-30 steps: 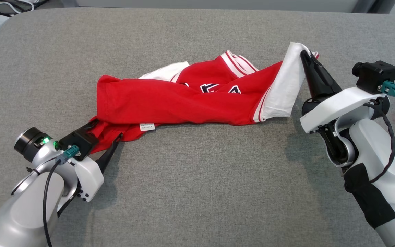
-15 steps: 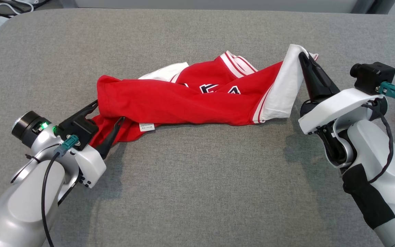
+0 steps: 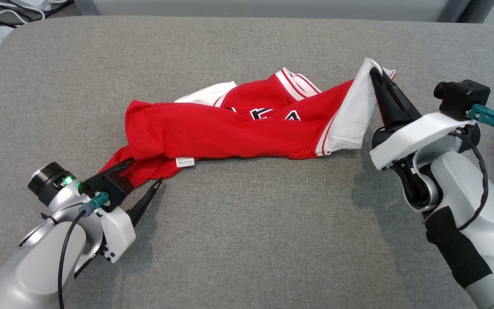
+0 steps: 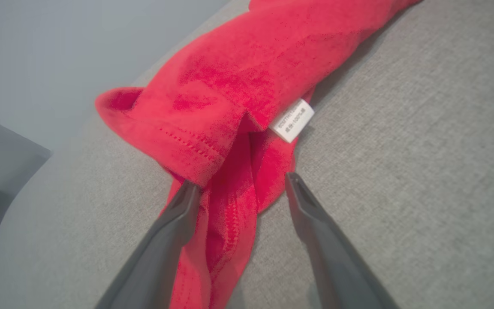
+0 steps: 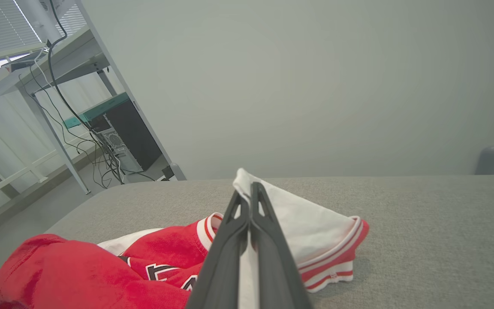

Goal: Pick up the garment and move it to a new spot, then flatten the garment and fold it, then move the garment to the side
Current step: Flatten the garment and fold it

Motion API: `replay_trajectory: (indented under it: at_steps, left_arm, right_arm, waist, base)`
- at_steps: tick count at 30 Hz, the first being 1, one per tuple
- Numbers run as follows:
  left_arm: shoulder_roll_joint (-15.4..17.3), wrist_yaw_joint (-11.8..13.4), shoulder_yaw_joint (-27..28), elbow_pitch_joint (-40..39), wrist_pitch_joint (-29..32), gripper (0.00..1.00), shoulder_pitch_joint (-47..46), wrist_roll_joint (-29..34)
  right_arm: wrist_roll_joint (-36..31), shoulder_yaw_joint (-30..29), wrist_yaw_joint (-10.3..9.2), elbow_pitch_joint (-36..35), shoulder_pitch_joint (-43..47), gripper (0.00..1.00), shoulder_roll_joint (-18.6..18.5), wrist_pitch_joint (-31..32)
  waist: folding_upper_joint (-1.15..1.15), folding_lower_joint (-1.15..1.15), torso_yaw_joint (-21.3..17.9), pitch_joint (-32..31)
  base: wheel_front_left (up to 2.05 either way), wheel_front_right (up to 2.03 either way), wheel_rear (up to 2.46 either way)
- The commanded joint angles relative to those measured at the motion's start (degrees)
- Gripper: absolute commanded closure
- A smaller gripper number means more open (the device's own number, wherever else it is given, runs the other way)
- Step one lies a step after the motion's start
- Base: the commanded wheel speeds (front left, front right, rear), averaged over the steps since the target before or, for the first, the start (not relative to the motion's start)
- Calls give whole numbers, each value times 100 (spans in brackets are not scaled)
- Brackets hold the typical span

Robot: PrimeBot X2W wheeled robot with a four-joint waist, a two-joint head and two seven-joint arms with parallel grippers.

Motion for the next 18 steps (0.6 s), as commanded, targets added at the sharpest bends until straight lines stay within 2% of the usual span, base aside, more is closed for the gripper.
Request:
replay_trajectory:
  at_steps: [1, 10, 15, 18]
  left_arm:
    - [239, 2, 159, -38, -59, 0, -79, -58]
    - [318, 0, -178, -189, -59, 0, -335, -456]
    - [448, 46, 50, -298, -59, 0, -301, -334]
    - [416, 42, 112, -214, -59, 0, -277, -291]
  right_arm:
    - [40, 83, 24, -122, -45, 100, 23, -63]
    - [78, 140, 24, -138, -73, 100, 34, -69]
    - [97, 121, 24, -137, -40, 100, 12, -73]
    - [99, 117, 24, -127, -26, 100, 29, -75]
  waist:
    - [0, 0, -4, -6]
    - [0, 0, -74, -68]
    - [0, 0, -68, -89]
    - [0, 0, -62, -96]
  base:
    - [0, 0, 0]
    - [0, 0, 0]
    - [0, 0, 0]
    - [0, 0, 0]
